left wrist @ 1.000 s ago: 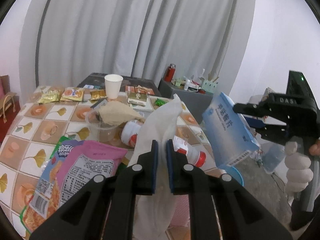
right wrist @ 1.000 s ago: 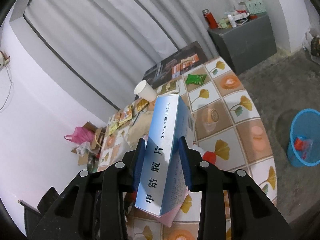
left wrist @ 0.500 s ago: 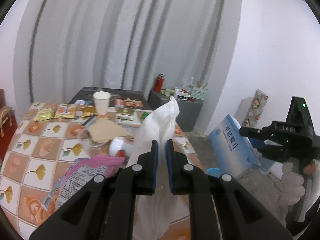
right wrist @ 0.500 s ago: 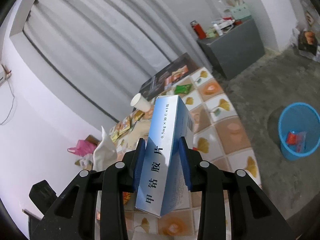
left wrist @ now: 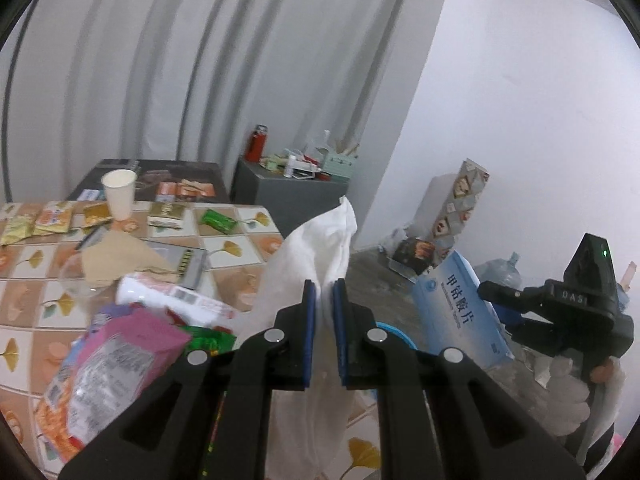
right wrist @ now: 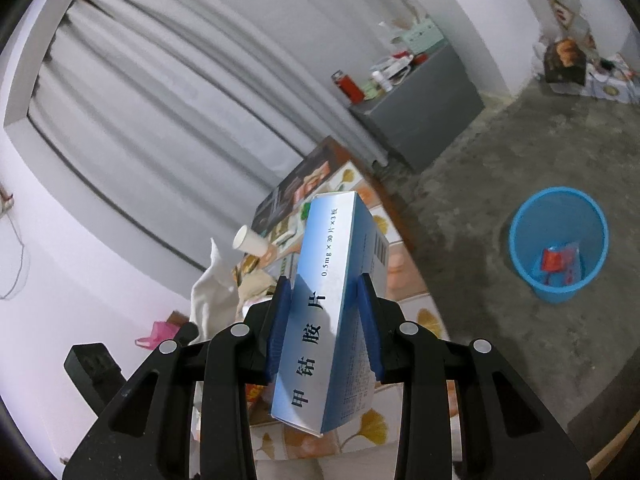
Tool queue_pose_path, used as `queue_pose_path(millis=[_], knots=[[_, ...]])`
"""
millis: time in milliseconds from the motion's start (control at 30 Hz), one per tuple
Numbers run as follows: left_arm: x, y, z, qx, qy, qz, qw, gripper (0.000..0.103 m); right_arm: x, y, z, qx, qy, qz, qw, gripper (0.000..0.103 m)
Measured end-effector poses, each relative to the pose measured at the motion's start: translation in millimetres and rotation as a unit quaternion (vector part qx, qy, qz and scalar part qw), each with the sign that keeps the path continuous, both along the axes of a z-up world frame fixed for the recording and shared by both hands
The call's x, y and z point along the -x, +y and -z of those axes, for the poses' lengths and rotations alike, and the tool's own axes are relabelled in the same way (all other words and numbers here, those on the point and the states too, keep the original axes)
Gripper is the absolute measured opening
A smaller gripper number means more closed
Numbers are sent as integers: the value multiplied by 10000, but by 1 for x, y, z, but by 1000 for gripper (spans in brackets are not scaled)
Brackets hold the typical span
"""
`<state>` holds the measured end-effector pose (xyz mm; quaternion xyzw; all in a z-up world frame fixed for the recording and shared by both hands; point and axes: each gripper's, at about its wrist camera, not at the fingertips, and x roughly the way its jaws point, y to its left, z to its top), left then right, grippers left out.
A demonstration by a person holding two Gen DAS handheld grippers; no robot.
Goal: Collect trash
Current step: 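Lift the white glove and blue box and carry them toward the wastebasket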
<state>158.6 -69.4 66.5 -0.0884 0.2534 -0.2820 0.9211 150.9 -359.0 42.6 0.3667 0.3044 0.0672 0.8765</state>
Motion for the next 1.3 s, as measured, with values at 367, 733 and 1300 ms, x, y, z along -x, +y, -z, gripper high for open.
queue_pose_path(millis=[367,733,1300], knots=[[-46,5,-14,509,511,281,9970,9,9,-21,13,-193,-14,203,9996,31],[-67,46,-13,1526,1220,332,9802,9,11,-24,15,-254,19,173,9995,31],[-65,-65,-27,1551,1410,1399,9677,9,29,-69,30,-422,55,686,9967,31]])
